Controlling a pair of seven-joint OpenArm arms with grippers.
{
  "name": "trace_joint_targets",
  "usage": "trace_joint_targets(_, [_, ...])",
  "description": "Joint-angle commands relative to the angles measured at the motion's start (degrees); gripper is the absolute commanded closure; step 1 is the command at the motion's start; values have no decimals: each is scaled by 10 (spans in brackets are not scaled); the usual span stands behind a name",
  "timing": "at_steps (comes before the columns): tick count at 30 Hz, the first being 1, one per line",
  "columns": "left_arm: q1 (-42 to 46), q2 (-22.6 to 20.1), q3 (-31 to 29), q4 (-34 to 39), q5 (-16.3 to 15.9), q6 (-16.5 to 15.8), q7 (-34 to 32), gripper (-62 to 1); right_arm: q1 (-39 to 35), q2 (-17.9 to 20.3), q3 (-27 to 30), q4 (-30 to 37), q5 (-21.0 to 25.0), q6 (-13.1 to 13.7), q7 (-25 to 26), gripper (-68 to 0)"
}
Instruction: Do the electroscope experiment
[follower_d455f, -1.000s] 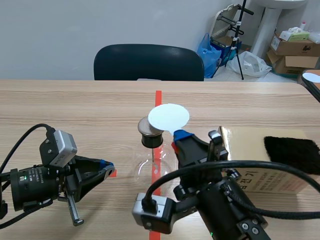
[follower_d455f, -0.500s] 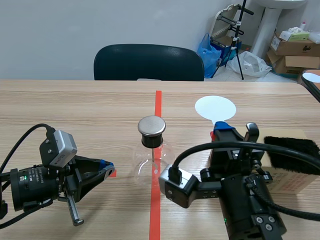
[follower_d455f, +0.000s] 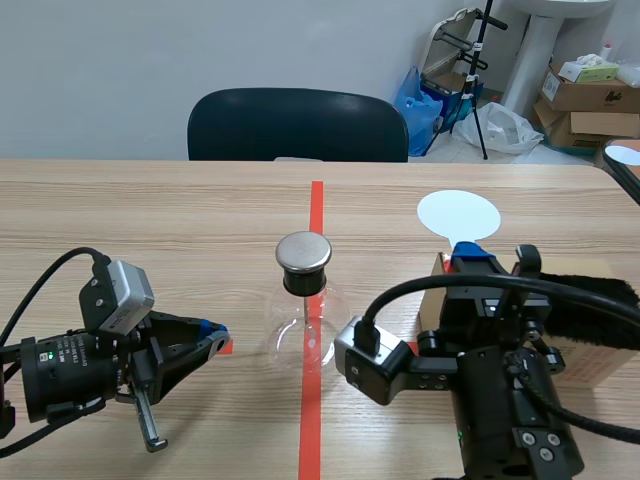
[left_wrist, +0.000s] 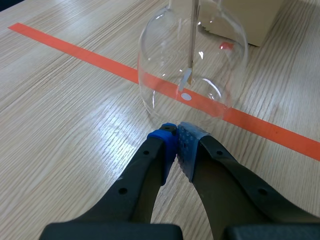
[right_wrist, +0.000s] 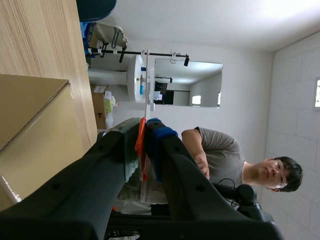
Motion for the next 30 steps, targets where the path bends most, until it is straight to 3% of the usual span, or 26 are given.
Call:
trace_joint_targets(1, [1, 1, 0, 14, -5, -1, -7, -32, 7, 2, 3, 5, 0, -6, -3, -10])
trace_joint_targets(7, [1, 1, 0, 14, -5, -1, -7, -32, 7, 2, 3, 5, 0, -6, 38, -10])
trace_joint_targets(19, [1, 1, 0, 14, -5, -1, -7, -32, 7, 2, 3, 5, 0, -6, 183, -10])
trace_joint_targets(30, [1, 1, 0, 14, -5, -1, -7, -32, 7, 2, 3, 5, 0, -6, 282, -10])
